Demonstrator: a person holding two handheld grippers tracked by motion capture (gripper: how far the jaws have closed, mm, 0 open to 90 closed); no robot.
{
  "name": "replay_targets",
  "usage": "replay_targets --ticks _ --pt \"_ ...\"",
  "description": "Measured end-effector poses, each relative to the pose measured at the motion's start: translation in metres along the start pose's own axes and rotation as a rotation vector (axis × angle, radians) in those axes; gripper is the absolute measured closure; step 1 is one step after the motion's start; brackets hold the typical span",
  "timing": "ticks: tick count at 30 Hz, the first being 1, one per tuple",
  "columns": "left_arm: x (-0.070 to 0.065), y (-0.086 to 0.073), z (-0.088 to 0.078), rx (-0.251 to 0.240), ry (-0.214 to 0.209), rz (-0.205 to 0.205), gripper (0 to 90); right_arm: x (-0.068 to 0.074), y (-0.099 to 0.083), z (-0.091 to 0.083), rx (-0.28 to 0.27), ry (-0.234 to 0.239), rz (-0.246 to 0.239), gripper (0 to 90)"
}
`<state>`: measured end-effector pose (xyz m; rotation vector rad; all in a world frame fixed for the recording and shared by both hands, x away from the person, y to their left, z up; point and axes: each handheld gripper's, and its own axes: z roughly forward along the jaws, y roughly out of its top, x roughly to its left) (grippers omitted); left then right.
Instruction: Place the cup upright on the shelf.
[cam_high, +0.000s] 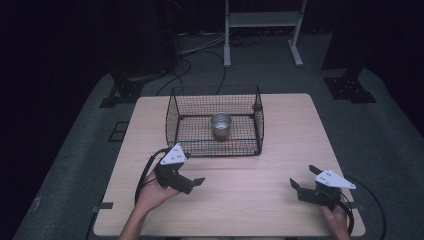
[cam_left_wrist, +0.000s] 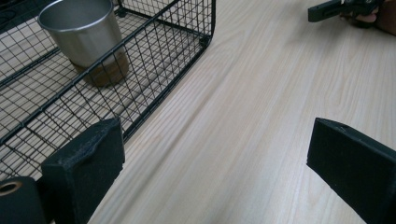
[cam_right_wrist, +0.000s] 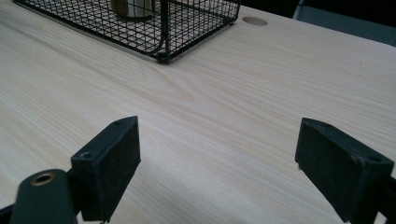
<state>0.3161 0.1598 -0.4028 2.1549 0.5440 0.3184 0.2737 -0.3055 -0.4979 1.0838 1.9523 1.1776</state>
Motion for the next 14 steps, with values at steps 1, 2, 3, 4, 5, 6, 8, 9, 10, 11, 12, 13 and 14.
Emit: replay_targets --ticks 1,2,3,4,5,6,8,9,10,11,12,13,14 --pt "0.000 0.000 0.000 0.000 0.000 0.000 3.1 0.000 0.000 0.000 0.000 0.000 0.000 13.4" --pt "-0.001 -0.003 0.000 0.001 0.002 -0.004 2.9 0.000 0.000 0.000 0.000 0.000 -0.001 13.4" --pt "-0.001 -0.003 0.000 0.001 0.002 -0.004 2.9 0.000 0.000 0.000 0.000 0.000 -0.001 13.4" --pt "-0.002 -0.007 -0.001 0.000 0.004 -0.008 2.8 0.000 0.000 0.000 0.000 0.000 -0.002 13.4" --pt "-0.003 -0.008 -0.001 -0.003 0.006 -0.010 2.8 0.000 0.000 0.000 0.000 0.000 -0.002 13.4" --pt "-0.003 -0.011 -0.001 -0.003 0.008 -0.013 2.7 0.000 0.000 0.000 0.000 0.000 -0.003 13.4" --pt "-0.005 -0.015 -0.002 -0.005 0.016 -0.017 2.4 0.000 0.000 0.000 0.000 -0.001 -0.002 13.4" --pt "-0.006 -0.017 -0.002 -0.007 0.021 -0.020 2.3 0.000 0.000 0.000 0.000 0.000 -0.002 13.4" --pt "-0.007 -0.020 -0.002 -0.008 0.024 -0.022 2.2 0.000 0.000 0.000 0.000 0.001 -0.002 13.4" --pt "-0.009 -0.024 -0.003 -0.015 0.028 -0.028 1.9 0.000 0.000 0.000 -0.001 0.000 -0.002 13.4" --pt "-0.009 -0.027 -0.003 -0.019 0.029 -0.037 1.9 0.000 0.000 0.000 -0.001 0.000 -0.002 13.4" --pt "-0.010 -0.031 -0.003 -0.020 0.032 -0.047 1.9 0.000 0.000 0.000 -0.002 0.000 -0.001 13.4" --pt "-0.010 -0.031 -0.003 -0.020 0.032 -0.047 1.9 0.000 0.000 0.000 -0.002 0.000 -0.001 13.4"
